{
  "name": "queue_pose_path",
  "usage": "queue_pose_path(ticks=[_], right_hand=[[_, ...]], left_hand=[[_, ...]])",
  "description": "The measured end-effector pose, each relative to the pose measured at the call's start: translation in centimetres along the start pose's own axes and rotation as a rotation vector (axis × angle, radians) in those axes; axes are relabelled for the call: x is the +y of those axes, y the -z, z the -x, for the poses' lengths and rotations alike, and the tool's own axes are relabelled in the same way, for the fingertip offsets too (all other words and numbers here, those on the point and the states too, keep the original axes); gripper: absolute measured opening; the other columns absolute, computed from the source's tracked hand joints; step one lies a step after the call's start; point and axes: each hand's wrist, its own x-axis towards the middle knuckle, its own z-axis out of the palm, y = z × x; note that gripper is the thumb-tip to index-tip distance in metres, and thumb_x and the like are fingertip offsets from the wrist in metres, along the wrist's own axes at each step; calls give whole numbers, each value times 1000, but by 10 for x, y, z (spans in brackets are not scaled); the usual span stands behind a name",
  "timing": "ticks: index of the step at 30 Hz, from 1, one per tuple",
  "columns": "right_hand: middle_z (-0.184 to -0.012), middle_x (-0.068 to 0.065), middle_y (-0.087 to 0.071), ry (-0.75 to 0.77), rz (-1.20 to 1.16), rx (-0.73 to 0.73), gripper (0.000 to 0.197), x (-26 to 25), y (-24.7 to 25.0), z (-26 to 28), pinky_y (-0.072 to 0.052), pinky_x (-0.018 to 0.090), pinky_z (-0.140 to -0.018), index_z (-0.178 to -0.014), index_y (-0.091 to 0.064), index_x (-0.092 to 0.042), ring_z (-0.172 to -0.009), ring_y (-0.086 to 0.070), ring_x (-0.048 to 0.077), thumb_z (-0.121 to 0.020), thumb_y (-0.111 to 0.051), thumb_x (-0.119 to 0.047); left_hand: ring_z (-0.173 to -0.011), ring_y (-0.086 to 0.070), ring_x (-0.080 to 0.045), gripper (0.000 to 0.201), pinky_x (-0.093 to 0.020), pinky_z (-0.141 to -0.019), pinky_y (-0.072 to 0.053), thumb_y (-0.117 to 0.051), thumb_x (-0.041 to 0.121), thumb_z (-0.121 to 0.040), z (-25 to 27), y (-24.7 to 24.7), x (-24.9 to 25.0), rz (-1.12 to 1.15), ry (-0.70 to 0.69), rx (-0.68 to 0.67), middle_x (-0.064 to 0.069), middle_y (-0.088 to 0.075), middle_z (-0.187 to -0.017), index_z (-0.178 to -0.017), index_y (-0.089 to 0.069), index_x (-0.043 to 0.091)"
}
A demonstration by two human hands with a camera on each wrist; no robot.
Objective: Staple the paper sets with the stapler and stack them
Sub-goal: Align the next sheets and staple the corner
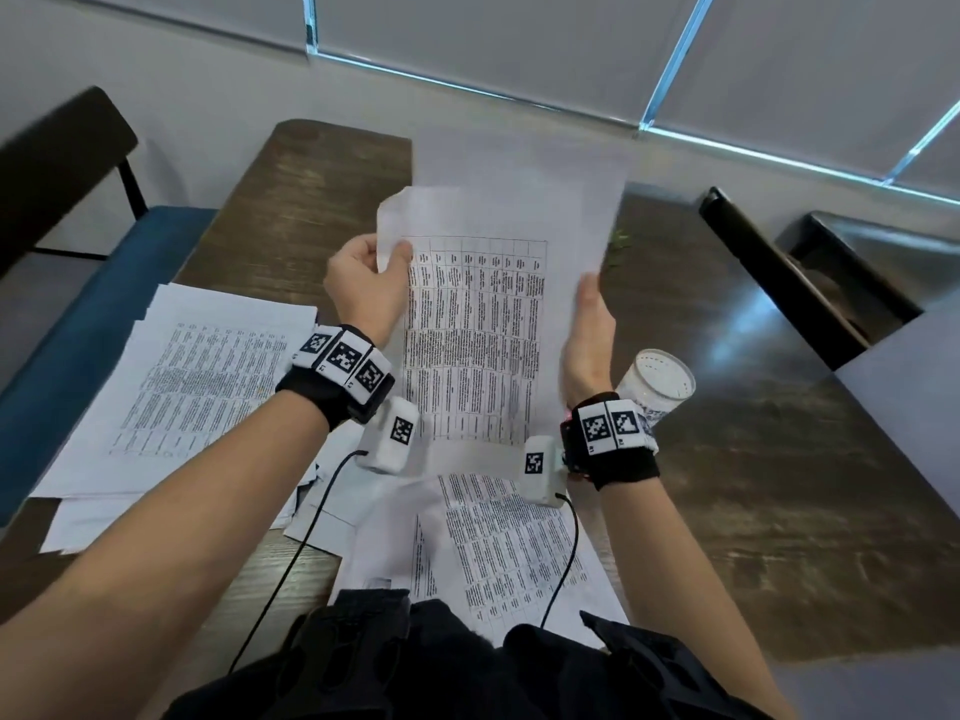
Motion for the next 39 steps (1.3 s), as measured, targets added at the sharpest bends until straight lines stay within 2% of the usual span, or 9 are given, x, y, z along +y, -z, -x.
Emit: queue_pose_path(ticks=[5,8,11,14,17,24,29,32,39], right_hand=[[-95,-1,-74,140,316,-226,19,18,-6,12,-57,41,-86,-98,-69,-23,-93,-70,16,-81,-78,-22],[-85,-5,-74,107,253,-238,13,18,-6,14,-57,36,-81,-88,-71,-23,-86,-71,15,-82,-77,-12],[-83,-7,-75,100,179,-237,15,10,-2,13,-56,32,-81,-91,-72,-18,-87,-71,13,-82,-76,-7],[-94,2,-75,93,90,-209,18,5,0,9,-56,41,-88,-95,-72,-16,-95,-71,23,-81,-76,-5],[-102,13,-73,71,-5,-170,24,1,2,6,-56,40,-89,-104,-69,-4,-99,-70,27,-80,-76,-2],[-98,14,-74,43,-35,-293,26,-2,9,6,-55,44,-89,-98,-71,-7,-97,-69,31,-77,-75,7],[-78,-2,-75,22,33,-382,28,-18,15,7,-55,21,-65,-96,-66,1,-74,-71,9,-75,-69,19],[-77,-1,-75,8,50,-359,30,-19,19,2,-54,20,-62,-96,-66,-1,-70,-70,9,-74,-70,19],[-78,3,-74,-21,8,-235,22,-9,22,-1,-56,25,-66,-92,-67,-2,-73,-70,14,-75,-74,11]], left_hand=[[-80,-71,-12,18,-38,-79,-59,-75,30,-81,1,2,-8,55,57,17,2,-74,-85,-90,-69,17],[-88,-69,-11,29,-36,-84,-58,-79,36,-76,1,9,-11,58,58,21,4,-73,-93,-97,-68,19],[-107,-60,-12,84,-32,-91,-53,-81,66,-58,-5,15,-25,-28,173,-53,3,-63,-118,-123,-57,18],[-129,-50,-25,145,-47,-104,-44,-72,90,-26,-1,21,-37,-107,396,-226,-8,-49,-142,-144,-36,14],[-139,-36,-30,165,-55,-113,-31,-66,94,-24,11,24,-45,-184,500,-426,-14,-28,-156,-152,-13,5],[-128,-48,-24,130,-45,-111,-37,-67,85,-50,22,18,-55,-255,368,-531,-6,-47,-143,-149,-30,9],[-121,-53,-21,115,-43,-106,-41,-61,90,-54,23,16,-62,-165,378,-559,-2,-56,-132,-135,-49,9],[-104,-60,-11,65,-30,-95,-48,-72,58,-75,28,11,-53,-44,280,-457,6,-64,-110,-117,-56,12],[-96,-71,-17,48,-34,-80,-58,-85,22,-72,22,12,-6,221,37,-367,-4,-74,-103,-112,-65,8]])
